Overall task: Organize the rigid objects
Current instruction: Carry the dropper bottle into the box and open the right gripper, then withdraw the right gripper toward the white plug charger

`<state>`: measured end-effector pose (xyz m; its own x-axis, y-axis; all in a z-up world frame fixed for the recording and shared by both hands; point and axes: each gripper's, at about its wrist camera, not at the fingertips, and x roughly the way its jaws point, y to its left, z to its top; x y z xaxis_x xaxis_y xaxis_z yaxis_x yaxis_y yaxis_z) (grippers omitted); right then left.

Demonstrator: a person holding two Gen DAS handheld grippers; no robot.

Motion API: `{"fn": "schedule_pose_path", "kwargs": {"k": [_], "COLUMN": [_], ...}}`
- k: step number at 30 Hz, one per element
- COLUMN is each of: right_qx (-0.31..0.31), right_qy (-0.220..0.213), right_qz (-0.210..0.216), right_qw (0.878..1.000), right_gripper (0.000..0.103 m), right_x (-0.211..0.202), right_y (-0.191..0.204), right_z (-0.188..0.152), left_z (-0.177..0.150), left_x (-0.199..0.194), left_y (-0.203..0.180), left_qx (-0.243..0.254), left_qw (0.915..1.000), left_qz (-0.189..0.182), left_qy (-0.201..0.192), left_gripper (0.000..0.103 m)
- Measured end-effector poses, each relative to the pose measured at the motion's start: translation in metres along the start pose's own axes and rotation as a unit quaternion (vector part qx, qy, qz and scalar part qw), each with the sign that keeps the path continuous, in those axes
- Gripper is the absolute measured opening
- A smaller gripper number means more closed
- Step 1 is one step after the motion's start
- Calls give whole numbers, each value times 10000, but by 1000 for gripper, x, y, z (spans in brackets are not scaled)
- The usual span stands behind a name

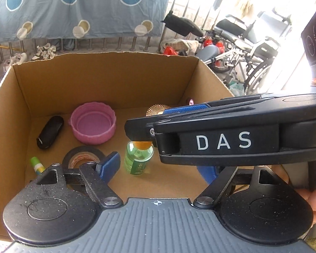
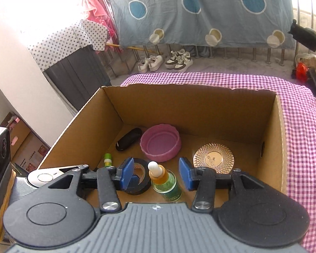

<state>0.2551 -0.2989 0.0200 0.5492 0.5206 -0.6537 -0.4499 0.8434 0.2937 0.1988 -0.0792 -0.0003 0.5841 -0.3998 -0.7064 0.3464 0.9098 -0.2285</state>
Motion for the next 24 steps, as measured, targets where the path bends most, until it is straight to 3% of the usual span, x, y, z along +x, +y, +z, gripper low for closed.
{"fn": "schedule_pose_path", "kwargs": {"k": [10,15,24], "right_qx": [835,1009,1215], "right_qy": [-1017,-1557,-1820], "right_qz": [72,74,370], "right_qw": [9913,9826,9750], "right_gripper": [52,60,66], "right_x": [-92,-139,-172], "right_y": [-15,-8,19], "right_z": [-28,-56,-107], "left_z": [-10,-25,-59], "left_x": [-54,-87,-123], "left_y": [-22,-31,-38], "left_qx": [433,667,1006], "left_qw": [9970,9934,9894], "left_qz": [-194,-424,-584], "left_qy": [-611,-832,-875], "left_gripper": [98,102,102]}}
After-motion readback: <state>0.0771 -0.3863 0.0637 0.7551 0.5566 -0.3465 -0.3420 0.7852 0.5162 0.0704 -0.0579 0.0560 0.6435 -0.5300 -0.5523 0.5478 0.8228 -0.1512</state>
